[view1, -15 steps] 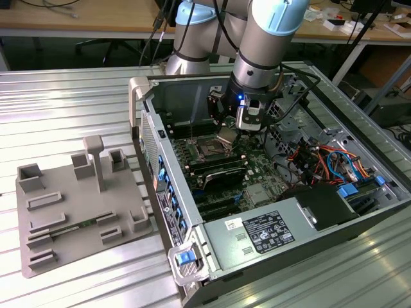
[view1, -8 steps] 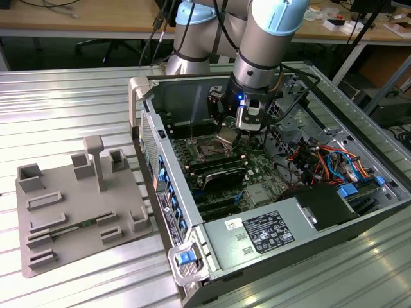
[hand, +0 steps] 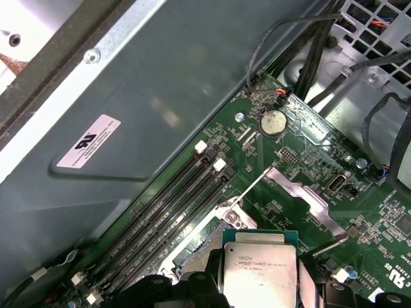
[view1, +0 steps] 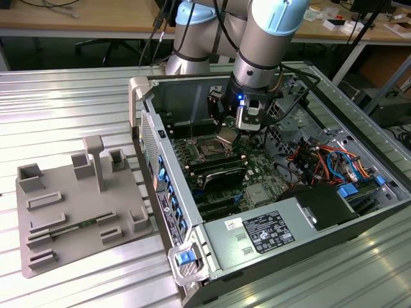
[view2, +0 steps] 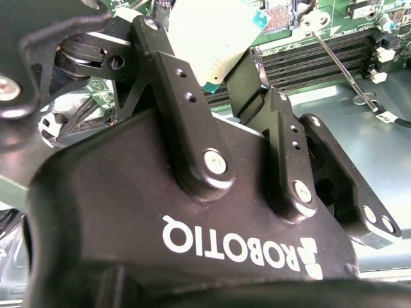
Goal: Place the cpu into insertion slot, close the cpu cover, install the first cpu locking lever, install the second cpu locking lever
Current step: 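Place the cpu into insertion slot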
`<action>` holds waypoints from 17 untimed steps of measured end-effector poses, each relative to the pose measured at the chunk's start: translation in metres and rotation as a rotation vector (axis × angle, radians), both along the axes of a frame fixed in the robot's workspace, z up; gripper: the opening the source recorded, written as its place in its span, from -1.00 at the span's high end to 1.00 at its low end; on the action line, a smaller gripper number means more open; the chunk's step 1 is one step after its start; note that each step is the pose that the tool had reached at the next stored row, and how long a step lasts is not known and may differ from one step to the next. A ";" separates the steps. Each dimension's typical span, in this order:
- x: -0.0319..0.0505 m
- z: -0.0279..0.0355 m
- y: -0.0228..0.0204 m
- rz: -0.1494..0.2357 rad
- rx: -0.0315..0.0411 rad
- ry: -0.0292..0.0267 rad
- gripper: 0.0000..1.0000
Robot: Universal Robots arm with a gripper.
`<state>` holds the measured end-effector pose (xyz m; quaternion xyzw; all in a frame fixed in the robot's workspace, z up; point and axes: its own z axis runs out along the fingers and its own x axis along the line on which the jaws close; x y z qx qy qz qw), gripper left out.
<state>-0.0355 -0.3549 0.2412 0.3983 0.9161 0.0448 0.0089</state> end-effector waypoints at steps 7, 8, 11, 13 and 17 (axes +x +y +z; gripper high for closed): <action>0.0000 -0.0001 0.0000 -0.007 0.0000 0.0000 -0.09; 0.0000 -0.0001 0.0000 -0.008 0.0000 0.0000 -0.09; 0.0000 -0.0002 0.0000 -0.010 0.0000 0.0000 -0.09; 0.0000 -0.0002 0.0000 -0.011 0.0000 0.0000 -0.09; 0.0000 -0.0003 0.0000 -0.014 0.0000 0.0000 -0.09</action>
